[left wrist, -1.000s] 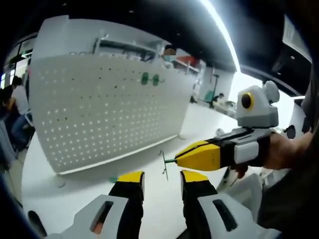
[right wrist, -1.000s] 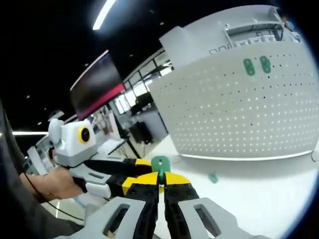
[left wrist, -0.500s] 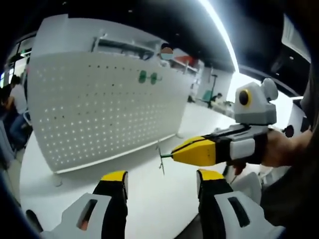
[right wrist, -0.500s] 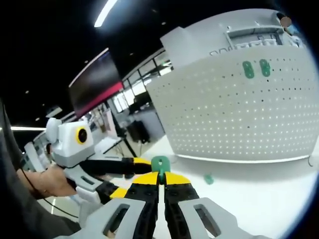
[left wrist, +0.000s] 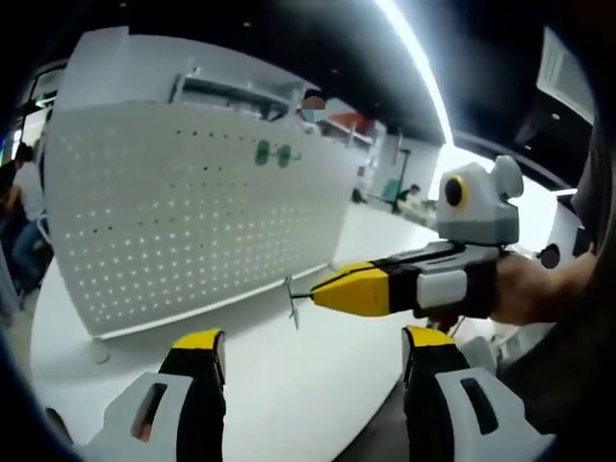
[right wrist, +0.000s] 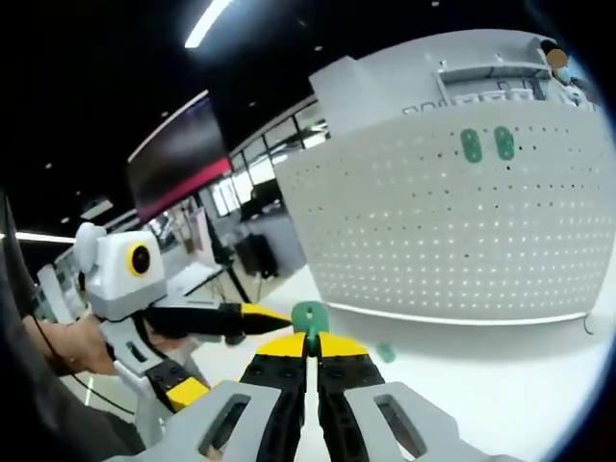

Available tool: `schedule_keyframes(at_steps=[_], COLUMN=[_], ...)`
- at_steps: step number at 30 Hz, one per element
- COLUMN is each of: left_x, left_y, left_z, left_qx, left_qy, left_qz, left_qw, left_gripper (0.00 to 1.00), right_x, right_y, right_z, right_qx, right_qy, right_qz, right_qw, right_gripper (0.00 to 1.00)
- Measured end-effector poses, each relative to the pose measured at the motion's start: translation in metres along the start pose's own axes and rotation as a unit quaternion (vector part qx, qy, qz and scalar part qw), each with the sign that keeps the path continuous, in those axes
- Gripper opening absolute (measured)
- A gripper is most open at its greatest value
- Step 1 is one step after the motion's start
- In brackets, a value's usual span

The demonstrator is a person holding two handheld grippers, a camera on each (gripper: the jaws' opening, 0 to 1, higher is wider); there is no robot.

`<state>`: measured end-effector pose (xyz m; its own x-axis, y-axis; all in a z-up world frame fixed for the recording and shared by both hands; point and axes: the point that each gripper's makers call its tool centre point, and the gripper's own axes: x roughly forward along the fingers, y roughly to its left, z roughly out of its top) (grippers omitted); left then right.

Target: Insert the hook assembly into the mounting plate slot until the hook locks in place.

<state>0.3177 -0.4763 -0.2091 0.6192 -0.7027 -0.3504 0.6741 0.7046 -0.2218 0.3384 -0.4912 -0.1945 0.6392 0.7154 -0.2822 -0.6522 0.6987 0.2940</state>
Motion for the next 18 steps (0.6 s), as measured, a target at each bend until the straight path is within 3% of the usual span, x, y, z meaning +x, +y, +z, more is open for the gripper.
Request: schedule_keyframes(at_steps=[5, 9, 18], left_x=[-0.001, -0.001, -0.002], left_y=[-0.002, 0.001, 0.001], left_z=[0.003, 0.005, 0.009], left_qx=[-0.019, -0.018, -0.030], left_qy=[-0.009, -0.012, -0.021], left_qz=[-0.008, 0.004, 0.002], left_qw=[0.9997, 0.9998, 0.9993], left_gripper=[0.83, 0.88, 0.92], right_x=[0.000, 0.000, -0.001], right_y=[-0.004, -0.007, -0.013], right_z=[0.001, 0.003, 0.010], right_qx=[0.000, -0.005, -0.013], right_qy=[-0.007, -0.010, -0.022], right_qz=[-0.005, -0.010, -0.018], right_qw=[1.0000, 0.9999, 0.9995], right_gripper=[0.00, 0.00, 0.00])
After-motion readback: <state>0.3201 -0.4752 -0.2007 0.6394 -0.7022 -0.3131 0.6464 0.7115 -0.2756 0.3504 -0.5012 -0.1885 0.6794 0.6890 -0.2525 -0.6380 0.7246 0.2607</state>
